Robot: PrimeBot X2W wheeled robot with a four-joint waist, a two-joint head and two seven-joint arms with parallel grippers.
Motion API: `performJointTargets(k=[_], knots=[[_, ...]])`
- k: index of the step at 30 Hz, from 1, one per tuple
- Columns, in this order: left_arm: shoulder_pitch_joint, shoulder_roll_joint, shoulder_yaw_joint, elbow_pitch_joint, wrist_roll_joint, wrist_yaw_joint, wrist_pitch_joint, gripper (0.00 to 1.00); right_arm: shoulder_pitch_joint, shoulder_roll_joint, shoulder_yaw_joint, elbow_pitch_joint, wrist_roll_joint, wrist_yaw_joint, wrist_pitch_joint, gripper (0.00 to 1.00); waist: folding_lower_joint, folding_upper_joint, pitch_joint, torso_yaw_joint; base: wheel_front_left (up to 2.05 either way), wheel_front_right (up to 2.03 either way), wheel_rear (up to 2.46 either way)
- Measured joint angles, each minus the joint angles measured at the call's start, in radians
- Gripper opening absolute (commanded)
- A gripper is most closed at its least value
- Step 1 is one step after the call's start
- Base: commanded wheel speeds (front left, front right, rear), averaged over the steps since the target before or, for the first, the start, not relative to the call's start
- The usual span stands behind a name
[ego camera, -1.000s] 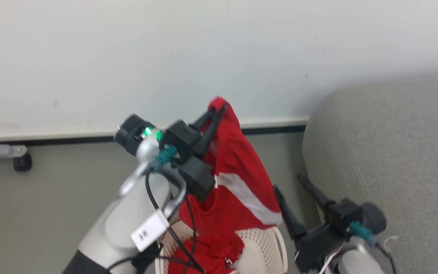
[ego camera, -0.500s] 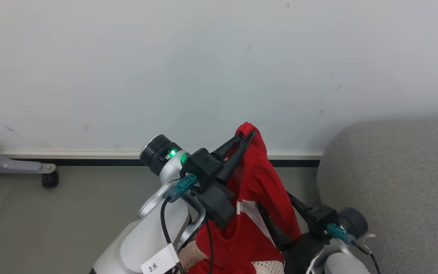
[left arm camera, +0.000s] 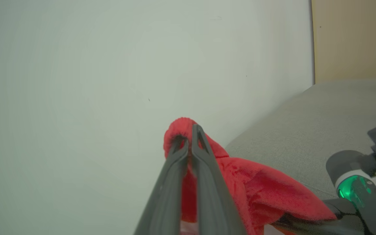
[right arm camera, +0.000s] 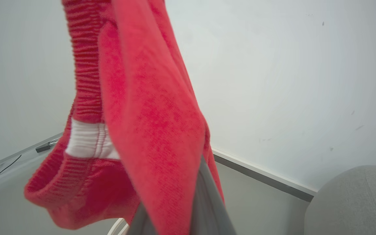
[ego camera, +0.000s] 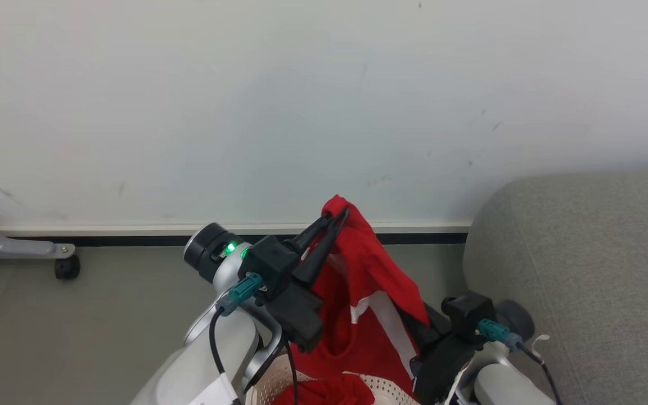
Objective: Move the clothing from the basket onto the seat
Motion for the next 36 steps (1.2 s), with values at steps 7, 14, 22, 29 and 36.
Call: performJointTargets(k=[7,14,22,29,36], knots=[[0.059,0.008,0.035,0.001,-0.030,0.022,0.000,1.00,-0.030,-0.044,-0.018,-0.020,0.030,0.000,0.000,0.00,0.0000,0.0000,0.007,-0.035,0.00,0.00,0.00],[0.125,0.012,0.060,0.003,-0.059,0.039,0.000,1.00,-0.057,-0.094,-0.038,-0.054,0.039,0.000,0.000,0.00,0.0000,0.0001,0.015,-0.094,0.00,0.00,0.00],[0.179,0.005,0.070,0.003,-0.069,0.049,0.000,1.00,-0.056,-0.158,-0.071,-0.089,0.040,0.000,0.000,0.00,0.0000,0.0000,0.024,-0.182,0.00,0.00,0.00],[0.209,-0.002,0.071,0.001,-0.075,0.058,0.000,1.00,-0.045,-0.216,-0.100,-0.128,0.040,-0.001,0.000,0.00,0.0000,0.0000,0.034,-0.273,0.00,0.00,0.00],[0.231,-0.014,0.061,-0.001,-0.075,0.058,0.000,1.00,-0.030,-0.260,-0.134,-0.168,0.041,-0.010,0.000,0.00,0.0000,0.0000,0.050,-0.382,0.00,0.00,0.00]])
